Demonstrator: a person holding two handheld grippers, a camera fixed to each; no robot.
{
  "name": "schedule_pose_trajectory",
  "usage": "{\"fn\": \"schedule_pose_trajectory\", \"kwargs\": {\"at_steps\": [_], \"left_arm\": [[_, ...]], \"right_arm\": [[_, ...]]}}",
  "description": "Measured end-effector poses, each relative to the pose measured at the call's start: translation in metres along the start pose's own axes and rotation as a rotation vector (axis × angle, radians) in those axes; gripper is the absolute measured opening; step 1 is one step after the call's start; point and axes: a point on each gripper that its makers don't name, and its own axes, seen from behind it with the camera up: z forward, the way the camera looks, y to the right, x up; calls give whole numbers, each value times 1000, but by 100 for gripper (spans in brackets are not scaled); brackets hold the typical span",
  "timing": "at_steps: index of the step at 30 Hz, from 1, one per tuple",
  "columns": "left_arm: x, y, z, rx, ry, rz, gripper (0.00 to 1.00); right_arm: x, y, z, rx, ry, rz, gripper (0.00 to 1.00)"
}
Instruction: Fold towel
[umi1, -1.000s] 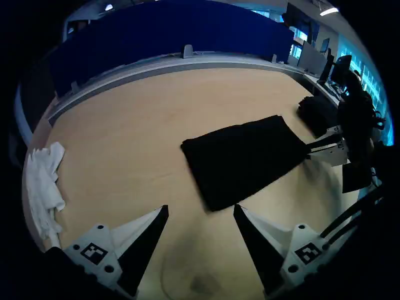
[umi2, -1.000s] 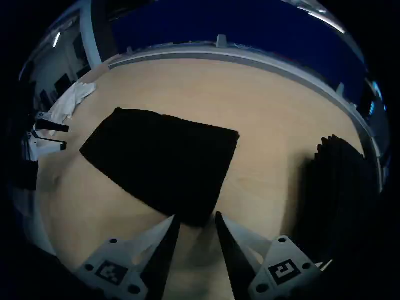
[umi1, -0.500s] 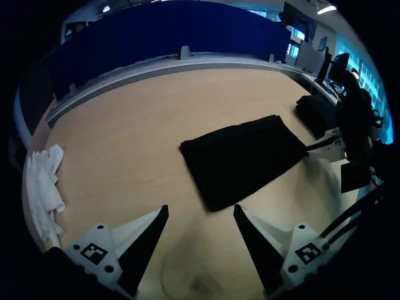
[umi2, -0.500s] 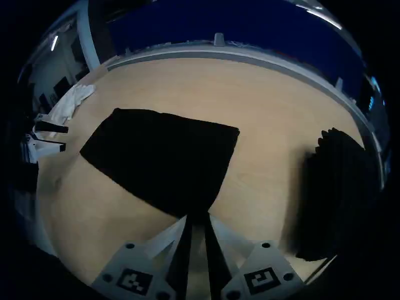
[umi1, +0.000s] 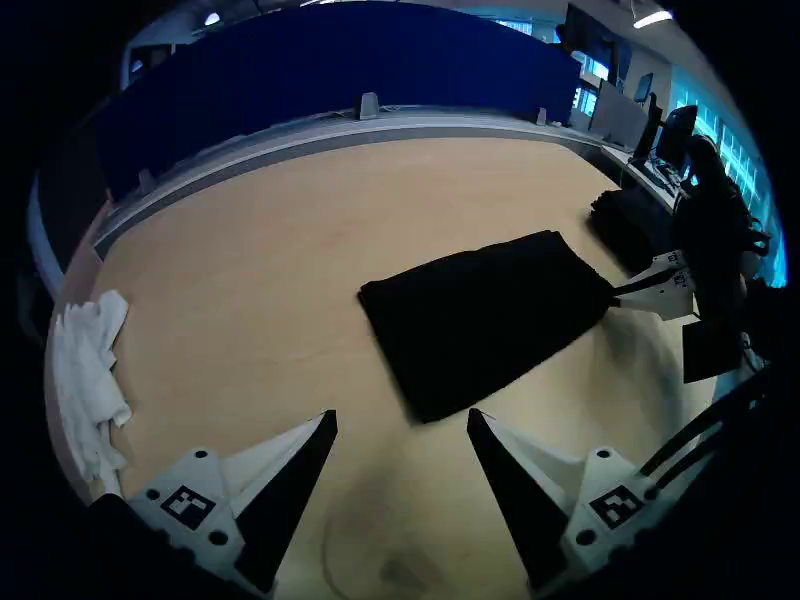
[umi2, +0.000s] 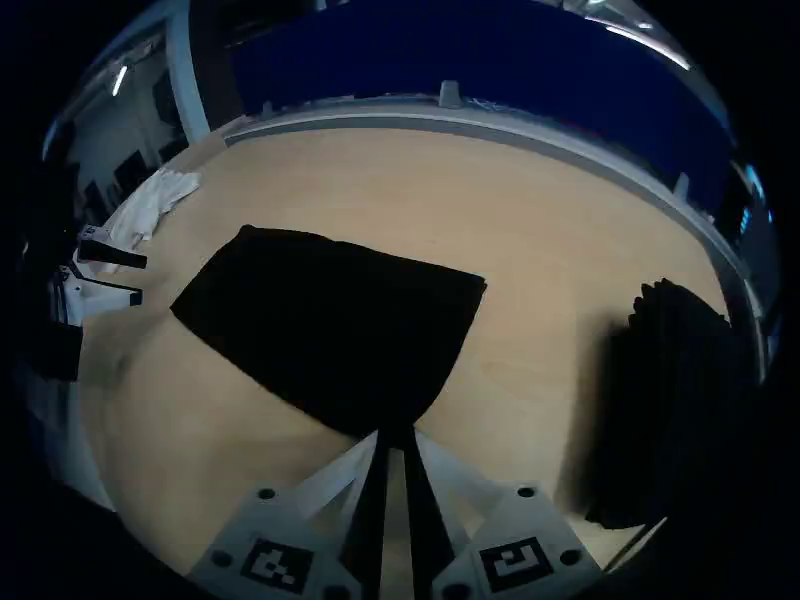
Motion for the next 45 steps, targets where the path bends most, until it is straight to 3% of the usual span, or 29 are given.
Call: {"fn": "schedule_pose_trajectory", "kwargs": {"at_steps": [20,32,41,45], "left_arm": [[5,-11,-15,20,24,-11,97],[-1,-30,-36,63,46,-51,97],[-10,-43,-44,99,55,-70,97],[-21,-52,-54,124,57,-100,97]], "right_arm": [[51,-11,-23,16,95,-42,9],[85,-22,-36,14,151,-75,9],[89,-24,-37,3,144,-98,9],[94,-27,-35,5,135,-125,9]]}}
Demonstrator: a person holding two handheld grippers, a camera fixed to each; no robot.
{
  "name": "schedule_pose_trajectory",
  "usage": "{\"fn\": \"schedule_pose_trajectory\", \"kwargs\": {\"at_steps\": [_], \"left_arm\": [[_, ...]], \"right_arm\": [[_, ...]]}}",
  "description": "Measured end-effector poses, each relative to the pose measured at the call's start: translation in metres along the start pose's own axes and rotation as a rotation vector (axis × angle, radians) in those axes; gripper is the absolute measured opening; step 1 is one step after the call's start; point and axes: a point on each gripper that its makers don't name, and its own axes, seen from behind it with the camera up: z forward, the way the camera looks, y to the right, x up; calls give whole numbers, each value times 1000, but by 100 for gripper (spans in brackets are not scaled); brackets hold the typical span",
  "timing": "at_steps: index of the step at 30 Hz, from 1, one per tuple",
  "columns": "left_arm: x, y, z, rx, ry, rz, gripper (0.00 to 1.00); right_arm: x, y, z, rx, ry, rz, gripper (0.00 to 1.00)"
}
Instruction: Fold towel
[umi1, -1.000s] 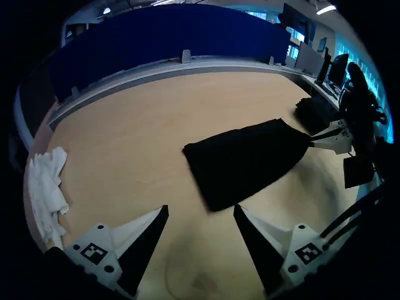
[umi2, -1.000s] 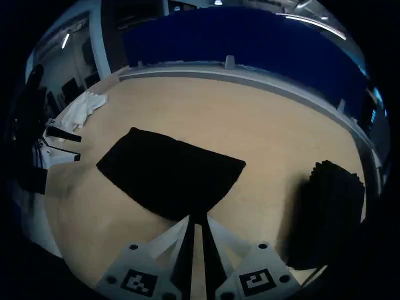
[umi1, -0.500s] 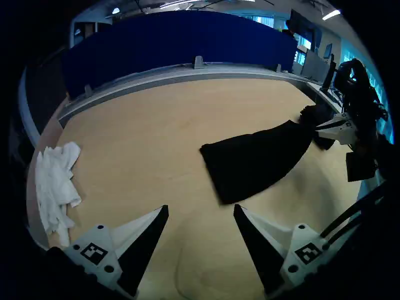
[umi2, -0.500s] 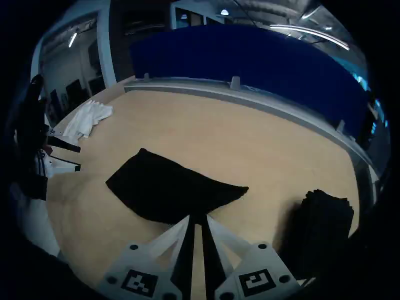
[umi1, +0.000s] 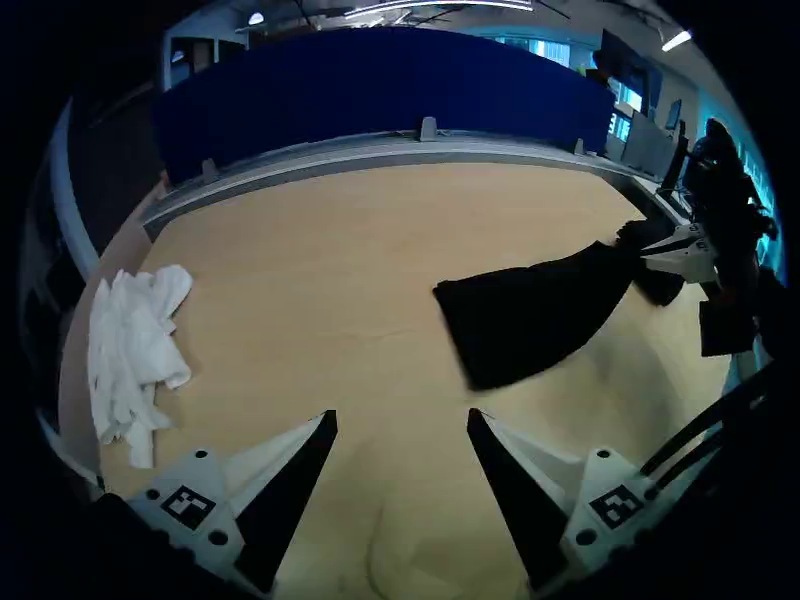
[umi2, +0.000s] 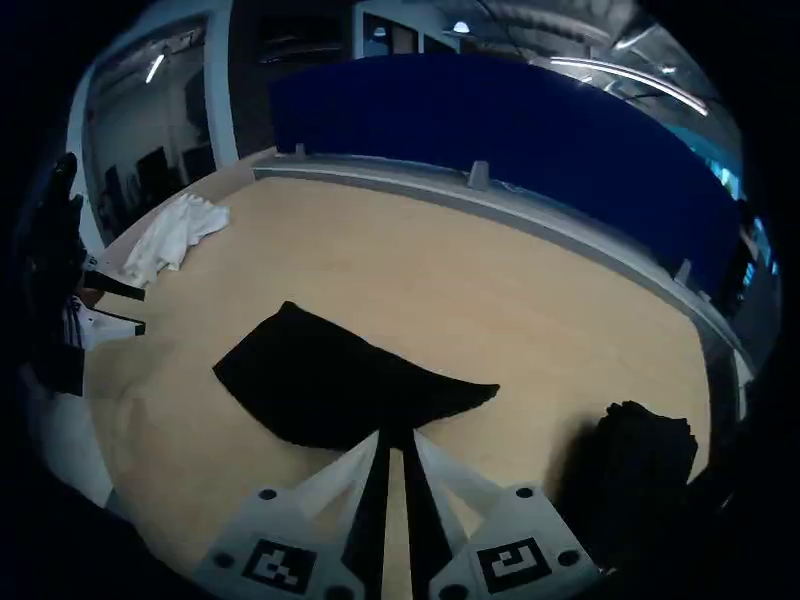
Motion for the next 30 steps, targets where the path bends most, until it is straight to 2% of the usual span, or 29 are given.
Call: {"fn": "schedule_pose_trajectory", "kwargs": {"at_steps": [5,11,20,26,30], "left_arm": [[-22,-18,-19,45,1,-62,97],[-55,-41,-47,114,0,-133,97],[-105,-62,-81,194,-7,-240,97],[-131,-73,-96,242,-7,-307,97],[-147,-76,-103,268,-12,-345,97]], "right_arm": [[13,-12,5,18,-5,-45,9],[36,-38,17,58,0,-109,9],[56,-103,48,166,-26,-232,9],[39,-160,77,259,-75,-315,8],[11,-188,98,305,-137,-340,8]]}}
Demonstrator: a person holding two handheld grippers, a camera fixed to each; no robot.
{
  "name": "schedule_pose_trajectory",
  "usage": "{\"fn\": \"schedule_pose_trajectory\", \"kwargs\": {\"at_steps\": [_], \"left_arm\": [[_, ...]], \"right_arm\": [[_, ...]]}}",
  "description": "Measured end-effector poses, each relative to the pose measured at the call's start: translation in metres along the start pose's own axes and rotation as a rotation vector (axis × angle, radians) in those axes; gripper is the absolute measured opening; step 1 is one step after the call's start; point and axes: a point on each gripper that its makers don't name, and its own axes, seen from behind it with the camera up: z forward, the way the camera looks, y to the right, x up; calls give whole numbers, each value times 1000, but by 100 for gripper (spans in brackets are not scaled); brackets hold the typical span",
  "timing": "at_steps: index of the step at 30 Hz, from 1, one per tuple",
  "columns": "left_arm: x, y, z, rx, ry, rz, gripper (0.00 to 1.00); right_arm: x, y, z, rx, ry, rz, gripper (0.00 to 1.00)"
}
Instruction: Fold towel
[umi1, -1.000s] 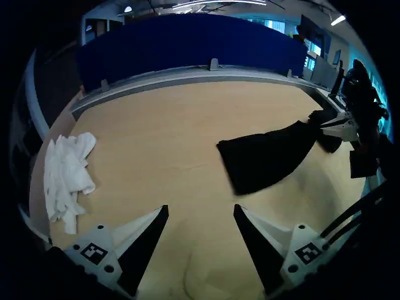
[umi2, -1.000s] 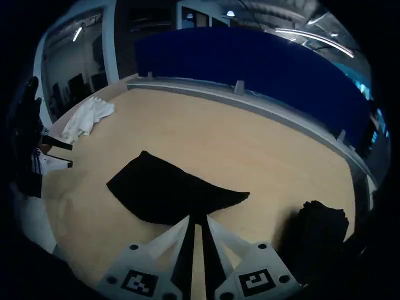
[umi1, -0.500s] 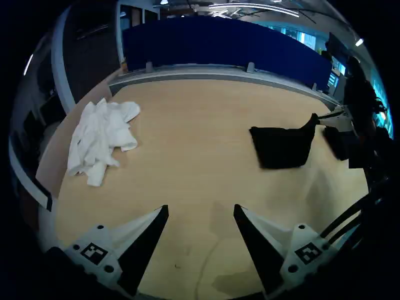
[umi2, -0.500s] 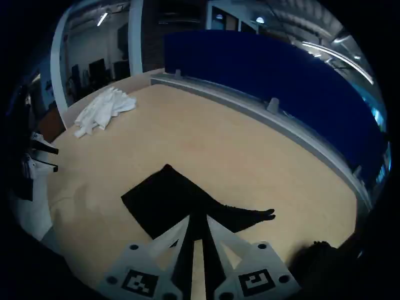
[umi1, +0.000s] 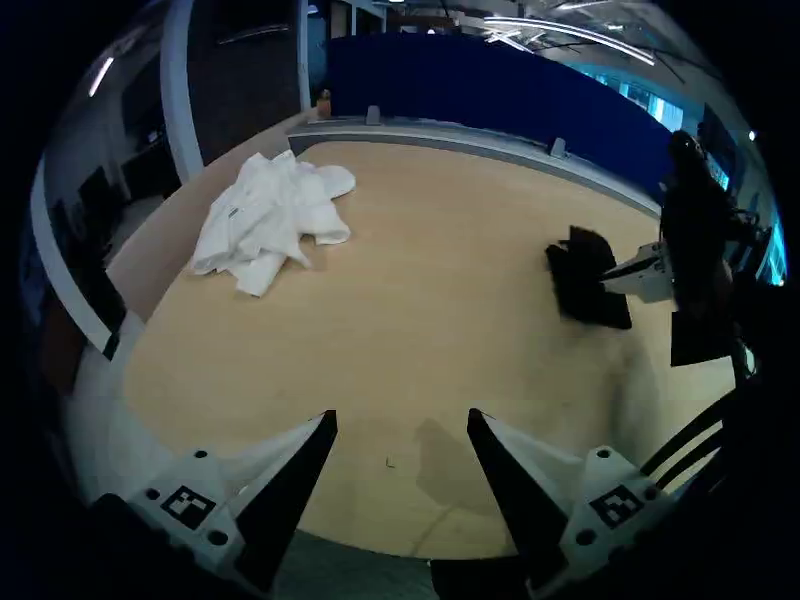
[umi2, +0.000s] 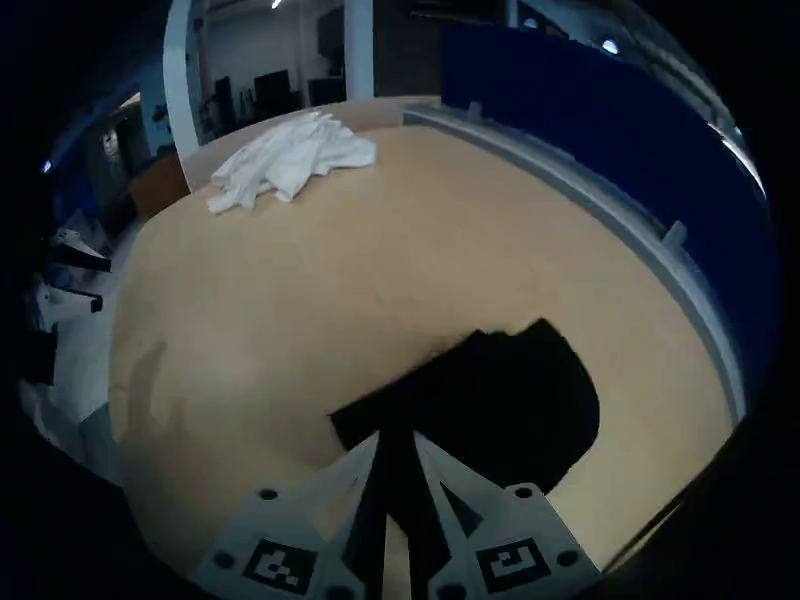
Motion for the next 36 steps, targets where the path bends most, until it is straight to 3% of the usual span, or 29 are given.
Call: {"fn": "schedule_pose_trajectory", "kwargs": {"at_steps": [5,13,14,16,20,22,24,36], "left_arm": [[-11,-4,-4,9,-7,-44,97],[-14,0,-1,2,-15,-35,97],[-14,1,0,0,-16,-31,97],[-13,2,1,-2,-16,-24,97],[-10,5,1,-9,-15,-14,97],[-8,8,0,-14,-14,-11,97],[-6,10,0,-17,-13,-8,97],[1,21,0,-41,-13,19,97]], "right_arm": [[-16,-15,23,29,-51,8,8],[-13,-12,19,32,-50,6,12],[-13,-12,18,32,-48,4,15],[-12,-10,16,30,-40,4,29],[-8,-5,10,12,-18,2,74],[-7,0,8,-11,-6,-2,86],[-7,4,6,-29,4,-3,92],[-20,20,-11,-76,18,42,95]]}}
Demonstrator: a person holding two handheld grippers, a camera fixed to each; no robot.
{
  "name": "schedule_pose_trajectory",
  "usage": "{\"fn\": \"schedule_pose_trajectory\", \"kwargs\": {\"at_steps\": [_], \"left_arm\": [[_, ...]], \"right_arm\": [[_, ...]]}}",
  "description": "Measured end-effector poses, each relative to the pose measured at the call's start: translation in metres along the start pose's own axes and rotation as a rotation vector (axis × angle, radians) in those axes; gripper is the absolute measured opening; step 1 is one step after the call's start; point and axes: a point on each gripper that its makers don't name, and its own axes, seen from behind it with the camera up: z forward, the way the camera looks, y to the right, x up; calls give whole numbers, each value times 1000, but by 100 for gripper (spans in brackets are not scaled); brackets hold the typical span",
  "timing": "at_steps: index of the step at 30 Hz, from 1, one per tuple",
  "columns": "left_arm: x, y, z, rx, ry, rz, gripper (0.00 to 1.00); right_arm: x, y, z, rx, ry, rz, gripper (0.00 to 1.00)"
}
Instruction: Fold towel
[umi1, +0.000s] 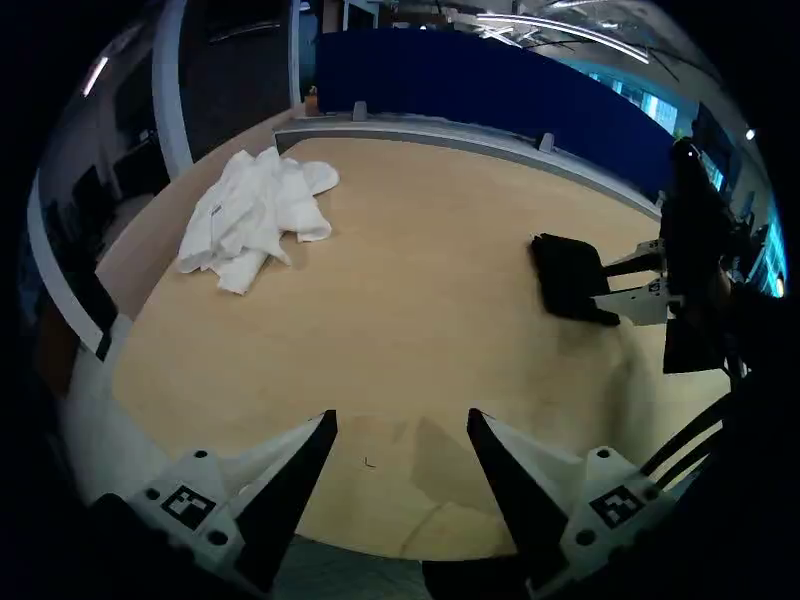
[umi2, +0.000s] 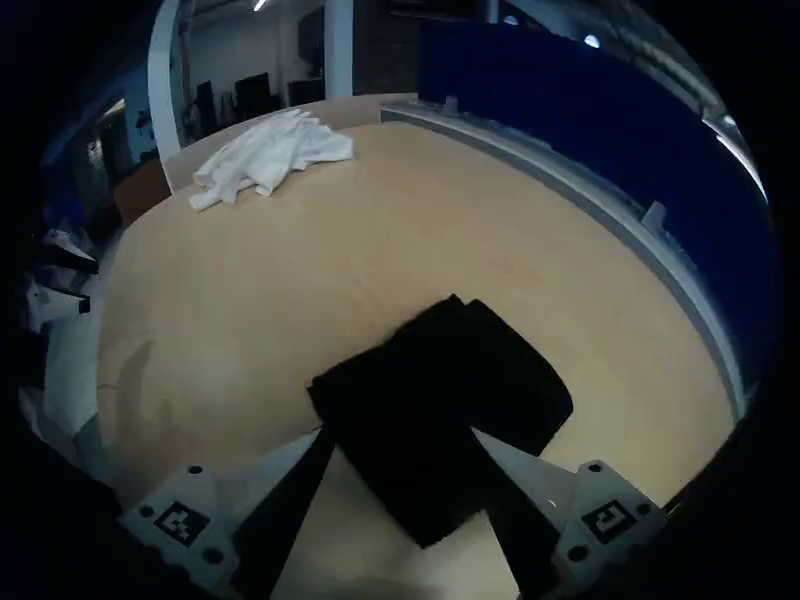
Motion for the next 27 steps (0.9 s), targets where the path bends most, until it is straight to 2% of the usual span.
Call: {"fn": "schedule_pose_trajectory", "kwargs": {"at_steps": [14,22,24,27], "left_arm": [[3,12,5,-29,-2,34,97],[3,18,7,-41,-3,47,97],[3,19,7,-42,-3,47,97],[3,21,7,-43,-3,46,97]], "right_arm": [[-53,20,-25,-69,-40,92,95],[-65,23,-28,-71,-46,112,95],[-66,22,-27,-68,-47,111,93],[-68,21,-26,-63,-46,113,83]]}}
